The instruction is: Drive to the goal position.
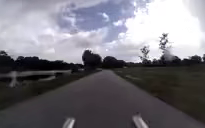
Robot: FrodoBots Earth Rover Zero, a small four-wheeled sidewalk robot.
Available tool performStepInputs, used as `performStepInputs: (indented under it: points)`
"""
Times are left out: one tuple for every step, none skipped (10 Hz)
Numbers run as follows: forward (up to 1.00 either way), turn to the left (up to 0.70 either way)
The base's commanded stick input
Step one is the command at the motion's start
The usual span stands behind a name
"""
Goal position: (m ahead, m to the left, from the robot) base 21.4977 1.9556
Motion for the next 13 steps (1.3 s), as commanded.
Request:
performStepInputs:
  points:
    - [0.85,0.0]
    - [0.85,-0.31]
    - [0.85,-0.02]
    - [0.85,0.0]
    - [0.85,0.0]
    - [0.85,0.0]
    - [0.85,0.0]
    - [0.85,0.0]
    - [0.85,0.0]
    - [0.85,0.0]
    - [0.85,0.0]
    - [0.85,0.0]
    - [0.85,0.0]
